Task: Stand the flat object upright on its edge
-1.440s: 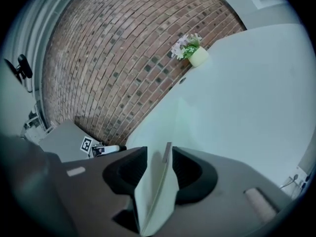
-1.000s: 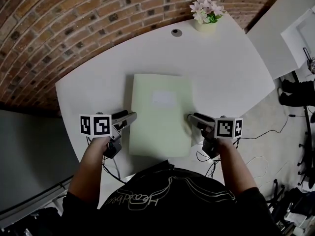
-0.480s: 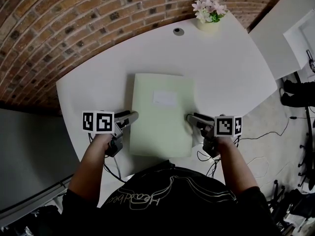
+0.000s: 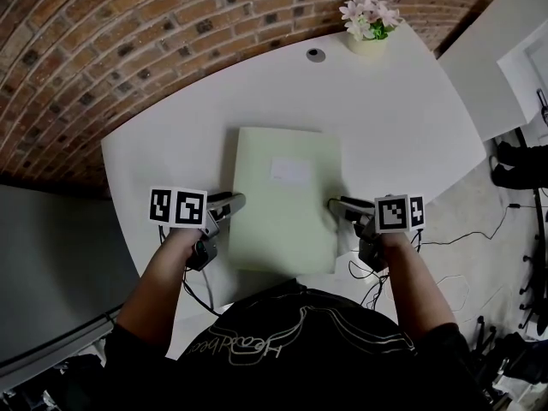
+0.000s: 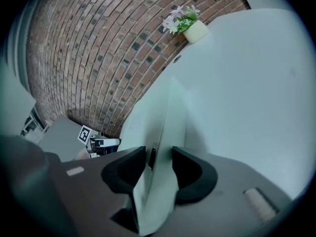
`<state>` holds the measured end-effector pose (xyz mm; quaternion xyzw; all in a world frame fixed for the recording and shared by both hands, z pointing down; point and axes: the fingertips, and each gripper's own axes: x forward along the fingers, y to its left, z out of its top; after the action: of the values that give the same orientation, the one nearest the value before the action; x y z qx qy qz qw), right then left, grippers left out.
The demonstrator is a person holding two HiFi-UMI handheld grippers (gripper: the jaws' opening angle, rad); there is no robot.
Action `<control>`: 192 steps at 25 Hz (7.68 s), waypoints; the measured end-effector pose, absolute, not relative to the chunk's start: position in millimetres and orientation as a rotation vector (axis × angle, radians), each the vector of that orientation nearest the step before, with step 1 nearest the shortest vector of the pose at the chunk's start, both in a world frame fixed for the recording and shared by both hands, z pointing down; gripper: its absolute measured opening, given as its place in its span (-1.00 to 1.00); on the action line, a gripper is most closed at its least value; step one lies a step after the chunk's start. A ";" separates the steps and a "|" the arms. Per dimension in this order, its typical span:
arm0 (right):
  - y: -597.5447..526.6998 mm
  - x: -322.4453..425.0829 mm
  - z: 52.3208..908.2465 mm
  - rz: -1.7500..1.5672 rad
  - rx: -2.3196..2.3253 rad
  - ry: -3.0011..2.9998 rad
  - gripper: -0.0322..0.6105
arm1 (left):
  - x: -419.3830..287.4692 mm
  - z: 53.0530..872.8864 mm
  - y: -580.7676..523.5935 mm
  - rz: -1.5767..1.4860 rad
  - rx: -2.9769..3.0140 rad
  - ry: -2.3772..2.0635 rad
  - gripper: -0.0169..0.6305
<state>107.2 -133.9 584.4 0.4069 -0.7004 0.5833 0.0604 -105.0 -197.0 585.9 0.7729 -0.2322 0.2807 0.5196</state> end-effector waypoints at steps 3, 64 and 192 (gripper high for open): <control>-135.2 107.9 584.3 1.759 1.223 -2.124 -0.37 | -104.3 586.1 -197.8 0.701 1.864 -0.560 -0.39; -188.7 90.8 403.8 0.639 1.137 -2.650 -0.44 | -129.4 419.2 -189.2 0.448 2.276 -1.135 -0.45; -132.5 87.6 480.5 0.473 1.310 -2.557 -0.45 | -116.6 437.0 -208.3 0.531 2.909 -0.586 -0.02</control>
<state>87.6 -132.5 480.5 0.4468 -0.8724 0.1614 0.1146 -116.6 -208.3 437.0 0.9630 -0.1940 0.1759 0.0634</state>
